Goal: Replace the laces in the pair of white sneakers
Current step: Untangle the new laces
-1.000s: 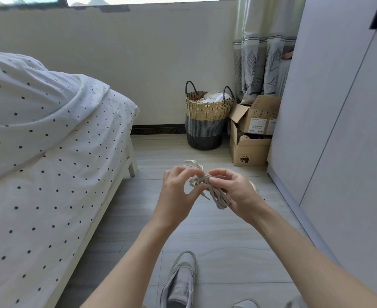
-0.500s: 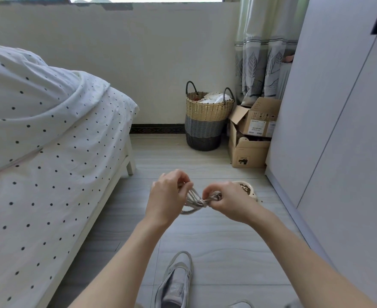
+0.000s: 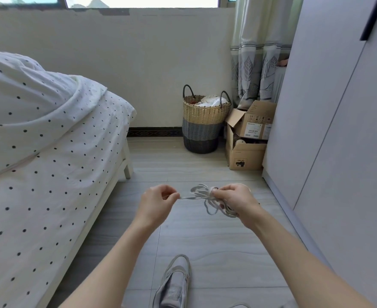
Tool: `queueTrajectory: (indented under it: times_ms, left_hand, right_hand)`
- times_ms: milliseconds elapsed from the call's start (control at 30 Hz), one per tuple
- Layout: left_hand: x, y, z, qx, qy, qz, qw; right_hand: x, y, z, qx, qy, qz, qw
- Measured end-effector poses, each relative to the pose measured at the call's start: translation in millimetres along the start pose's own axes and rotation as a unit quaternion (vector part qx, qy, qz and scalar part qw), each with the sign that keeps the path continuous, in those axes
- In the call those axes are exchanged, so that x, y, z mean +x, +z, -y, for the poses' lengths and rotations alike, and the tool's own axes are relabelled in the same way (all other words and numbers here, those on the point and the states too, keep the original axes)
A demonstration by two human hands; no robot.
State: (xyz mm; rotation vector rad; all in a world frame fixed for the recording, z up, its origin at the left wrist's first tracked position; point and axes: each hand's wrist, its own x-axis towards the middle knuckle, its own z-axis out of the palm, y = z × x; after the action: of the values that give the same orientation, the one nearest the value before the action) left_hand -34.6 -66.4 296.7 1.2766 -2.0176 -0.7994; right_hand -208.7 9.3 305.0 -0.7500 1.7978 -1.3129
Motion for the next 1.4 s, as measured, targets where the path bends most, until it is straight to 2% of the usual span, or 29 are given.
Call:
queueTrajectory:
  times_ms: [100,167,300,367,433,500,567,667,733,800,867,933,1033,1100,1167,1233,1300,1400]
  left_hand:
    - [2,0,-2,-0.028,-0.010,-0.039,0.999]
    - [2,0,-8,-0.097,-0.016,-0.015,0.995]
    - [-1,9,-14,0.021,0.033,0.032,0.999]
    - [-1,15,-13,0.032,0.030,0.056,0.997]
    - [0,15,-16,-0.079,-0.011,0.068,0.994]
    - [0,11,-22,-0.224,-0.073,0.057,0.970]
    - [1,4,-21,-0.263,-0.116,0.016,0.958]
    - [2,-2,-13,-0.253,-0.116,-0.001,0.960]
    - [-2,-3,-12,-0.205,-0.092,0.050,0.973]
    - [-5,2,-15,-0.154,-0.068,0.134,0.976]
    - [-7,11,-18,-0.123,-0.042,0.171,0.977]
    - [-5,16,-19,-0.145,-0.044,0.142,0.978]
    - [1,12,-13,-0.208,-0.105,0.069,0.970]
    - [5,10,-3,-0.153,-0.122,0.008,0.981]
    - [5,8,4,-0.052,-0.082,-0.018,0.995]
    - [3,8,3,-0.038,0.011,0.021,0.999]
    - [0,11,-6,-0.079,0.077,0.095,0.989]
    - [-2,15,-16,-0.158,0.074,0.182,0.968]
  right_hand:
    - [-3,3,2,-0.017,-0.025,0.029,0.999]
    - [-5,5,4,0.011,-0.027,0.062,0.998]
    - [-7,7,9,0.089,-0.021,0.126,0.988]
    - [-8,7,11,0.107,-0.024,0.147,0.983]
    - [-9,7,11,0.099,-0.027,0.154,0.983]
    - [-9,4,10,0.083,-0.029,0.154,0.984]
    - [-8,0,10,0.079,-0.028,0.151,0.985]
    - [-8,-5,9,0.069,-0.036,0.142,0.987]
    - [-9,-5,9,0.048,-0.039,0.153,0.986]
    - [-11,-2,9,0.031,-0.040,0.176,0.983]
    - [-12,3,9,0.029,-0.042,0.185,0.981]
    - [-10,6,8,0.042,-0.042,0.158,0.986]
    - [-4,3,8,0.089,-0.022,0.086,0.992]
    - [0,-4,7,0.132,-0.007,0.063,0.989]
    - [1,-10,7,0.164,0.004,0.075,0.984]
    - [-1,-11,6,0.173,0.014,0.116,0.978]
    - [-4,-10,7,0.151,0.012,0.169,0.974]
    - [-5,-6,8,0.119,-0.018,0.208,0.971]
